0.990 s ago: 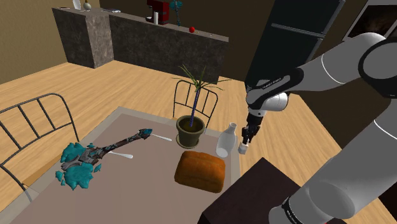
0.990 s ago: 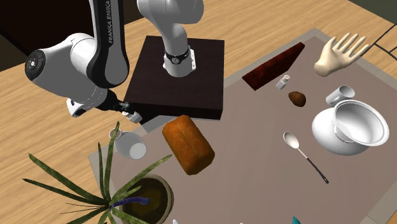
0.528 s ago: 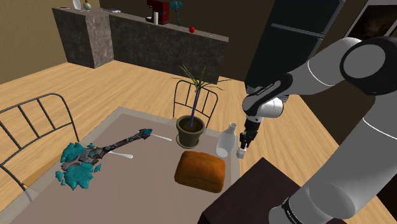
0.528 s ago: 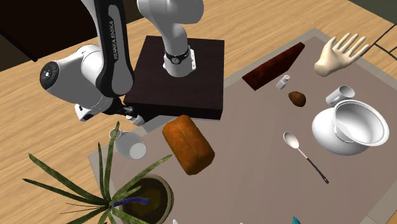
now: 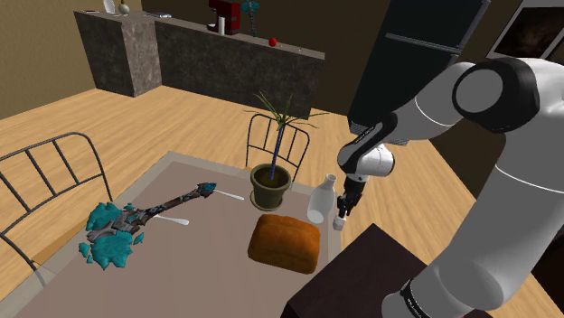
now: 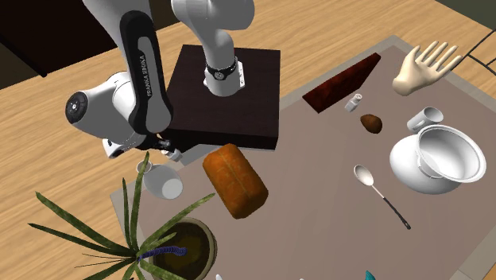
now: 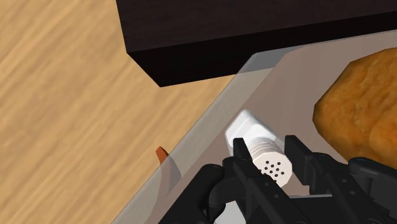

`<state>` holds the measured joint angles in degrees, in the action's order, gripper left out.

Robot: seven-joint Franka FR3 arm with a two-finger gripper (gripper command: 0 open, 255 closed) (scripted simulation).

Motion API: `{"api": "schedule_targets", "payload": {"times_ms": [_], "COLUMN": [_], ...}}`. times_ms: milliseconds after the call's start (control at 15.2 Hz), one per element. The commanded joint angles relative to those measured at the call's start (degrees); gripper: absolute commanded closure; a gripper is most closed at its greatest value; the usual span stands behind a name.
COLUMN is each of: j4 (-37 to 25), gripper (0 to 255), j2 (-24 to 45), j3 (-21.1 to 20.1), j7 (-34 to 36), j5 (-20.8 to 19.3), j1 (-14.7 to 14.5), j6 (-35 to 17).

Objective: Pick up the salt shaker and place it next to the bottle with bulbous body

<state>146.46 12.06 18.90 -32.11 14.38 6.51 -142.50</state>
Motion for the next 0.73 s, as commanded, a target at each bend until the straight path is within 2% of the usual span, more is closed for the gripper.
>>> {"api": "schedule_targets", "payload": {"times_ms": [0,330,660], "j4": [-0.2,-1.2,-1.3], "gripper": [255,255,255], "j2": [1.9,6.6,7.0], "j3": [-0.7,-2.6,-2.8], "j7": [-1.1,-3.8,-4.0], "j5": [1.6,5.1,5.3], "j1": [0.3,1.4,1.5], "j6": [-1.5,-4.9,-5.1]}}
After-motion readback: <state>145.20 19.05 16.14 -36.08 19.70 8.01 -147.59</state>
